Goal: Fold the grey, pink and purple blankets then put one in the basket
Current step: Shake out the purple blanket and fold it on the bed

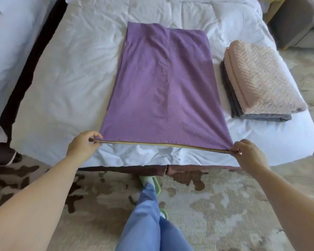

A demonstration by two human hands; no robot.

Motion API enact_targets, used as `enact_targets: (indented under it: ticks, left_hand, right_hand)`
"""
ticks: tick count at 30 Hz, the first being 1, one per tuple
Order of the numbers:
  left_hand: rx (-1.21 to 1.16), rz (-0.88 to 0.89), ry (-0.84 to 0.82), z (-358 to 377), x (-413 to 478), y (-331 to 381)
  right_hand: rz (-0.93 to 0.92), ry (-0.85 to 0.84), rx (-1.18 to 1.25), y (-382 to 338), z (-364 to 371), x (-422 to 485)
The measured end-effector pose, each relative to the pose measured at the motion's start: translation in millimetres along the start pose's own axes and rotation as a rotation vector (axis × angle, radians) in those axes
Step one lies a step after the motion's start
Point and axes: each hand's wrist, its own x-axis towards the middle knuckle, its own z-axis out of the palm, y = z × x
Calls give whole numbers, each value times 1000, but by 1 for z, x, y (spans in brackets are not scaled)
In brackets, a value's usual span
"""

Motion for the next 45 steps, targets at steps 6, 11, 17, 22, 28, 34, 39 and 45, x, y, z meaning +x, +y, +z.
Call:
enact_targets:
  ticks: [6,11,17,22,28,34,39,45]
  left_hand:
    - [231,78,90,28,-23,-11]
    - [552,319,176,44,-43,-29]
    - [609,208,57,65,-38,-36]
    - [578,65,-122,67,-5,-19]
    - [412,365,159,66,52,53]
    - [548,451,-77,123,129,109]
    - [696,299,-28,116,161,68]
    - [531,397,84,115,225,123]
  right_hand:
    - [10,23,-31,14,39,-15]
    - [-27,-48,-274,28,60,-33]
    - [-16,-139,-333,20,73,-31]
    - [68,-253,-198,0,67,-4]
    - [-73,46,76,-65,49,68]
    - [-195,-55,45,-139,85,157]
    - [153,-78,-124,-92,96,183]
    - [9,151,-33,-141,76,257]
